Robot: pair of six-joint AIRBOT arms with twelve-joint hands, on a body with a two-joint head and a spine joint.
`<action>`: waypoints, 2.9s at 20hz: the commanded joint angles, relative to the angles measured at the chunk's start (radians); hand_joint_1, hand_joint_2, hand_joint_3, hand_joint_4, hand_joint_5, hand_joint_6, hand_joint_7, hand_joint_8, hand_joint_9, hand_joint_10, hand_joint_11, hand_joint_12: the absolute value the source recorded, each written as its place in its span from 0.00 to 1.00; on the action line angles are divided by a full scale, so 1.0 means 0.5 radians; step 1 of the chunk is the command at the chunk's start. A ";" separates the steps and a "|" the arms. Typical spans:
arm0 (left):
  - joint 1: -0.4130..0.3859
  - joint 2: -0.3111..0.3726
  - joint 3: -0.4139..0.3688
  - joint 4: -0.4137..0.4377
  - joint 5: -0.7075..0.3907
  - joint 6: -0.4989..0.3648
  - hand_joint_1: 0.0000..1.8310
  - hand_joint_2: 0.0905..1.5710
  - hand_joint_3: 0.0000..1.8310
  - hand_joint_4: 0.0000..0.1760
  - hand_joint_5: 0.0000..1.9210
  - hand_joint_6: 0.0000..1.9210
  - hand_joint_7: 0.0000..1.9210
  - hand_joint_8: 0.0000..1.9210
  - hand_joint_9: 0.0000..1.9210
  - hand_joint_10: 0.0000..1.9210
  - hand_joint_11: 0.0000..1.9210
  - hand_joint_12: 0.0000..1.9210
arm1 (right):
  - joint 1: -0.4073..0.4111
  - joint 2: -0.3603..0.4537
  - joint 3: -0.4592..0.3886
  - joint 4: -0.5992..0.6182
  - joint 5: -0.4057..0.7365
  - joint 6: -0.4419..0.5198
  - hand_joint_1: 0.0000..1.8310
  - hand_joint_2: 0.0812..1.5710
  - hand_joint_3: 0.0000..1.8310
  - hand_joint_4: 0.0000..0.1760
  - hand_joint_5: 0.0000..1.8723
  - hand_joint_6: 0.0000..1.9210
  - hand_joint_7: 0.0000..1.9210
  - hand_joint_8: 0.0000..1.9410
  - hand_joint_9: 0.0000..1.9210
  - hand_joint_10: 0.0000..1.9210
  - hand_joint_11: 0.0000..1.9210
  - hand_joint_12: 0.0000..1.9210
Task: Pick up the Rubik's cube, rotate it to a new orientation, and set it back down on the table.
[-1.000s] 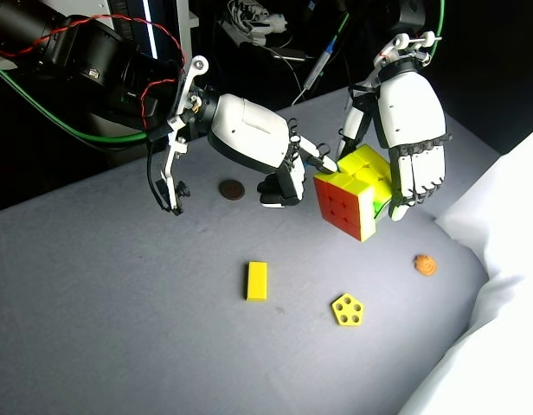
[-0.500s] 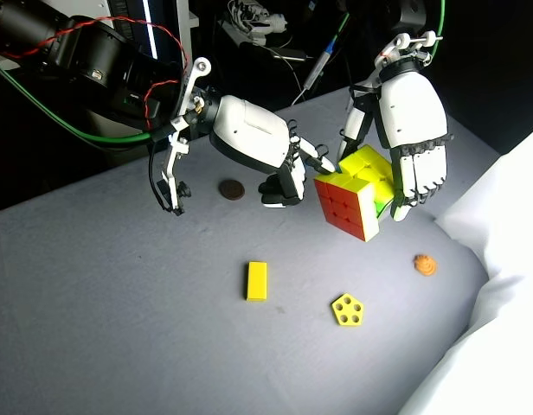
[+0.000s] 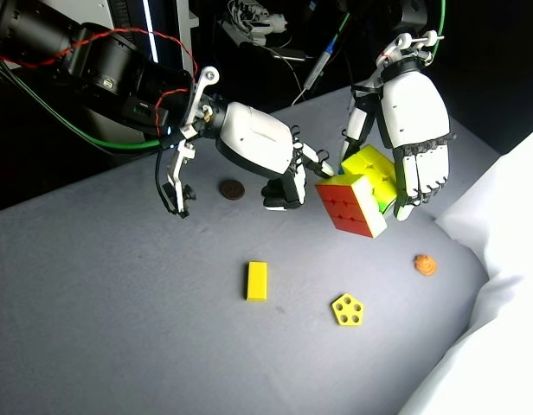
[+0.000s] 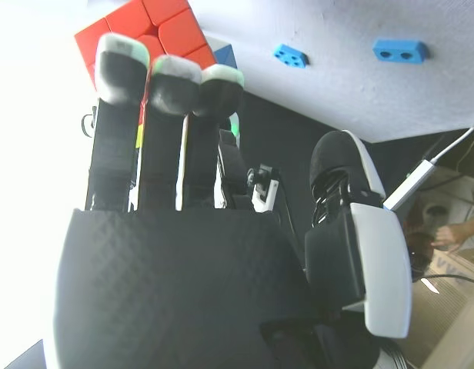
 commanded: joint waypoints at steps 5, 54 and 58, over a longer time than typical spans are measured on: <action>-0.045 0.017 -0.001 0.115 0.087 -0.041 0.67 0.83 0.00 0.00 0.18 0.72 0.31 0.85 0.16 0.81 0.11 0.91 | 0.037 -0.023 0.017 -0.008 -0.162 -0.048 0.05 0.79 0.00 0.00 0.11 0.01 0.41 0.94 0.48 1.00 0.42 1.00; -0.043 0.018 -0.006 0.112 0.080 -0.064 0.57 0.87 0.00 0.00 0.26 0.84 0.27 0.93 0.14 0.83 0.08 0.95 | 0.056 0.279 -0.280 0.203 0.067 -0.184 0.04 0.79 0.00 0.00 0.09 0.00 0.38 0.95 0.46 1.00 0.41 1.00; -0.034 0.018 -0.006 0.119 0.081 -0.082 0.57 0.87 0.00 0.04 0.27 0.84 0.28 0.91 0.15 0.81 0.10 0.94 | 0.109 0.354 -0.288 0.203 0.153 -0.132 0.04 0.79 0.00 0.00 0.11 0.01 0.41 0.94 0.48 1.00 0.43 1.00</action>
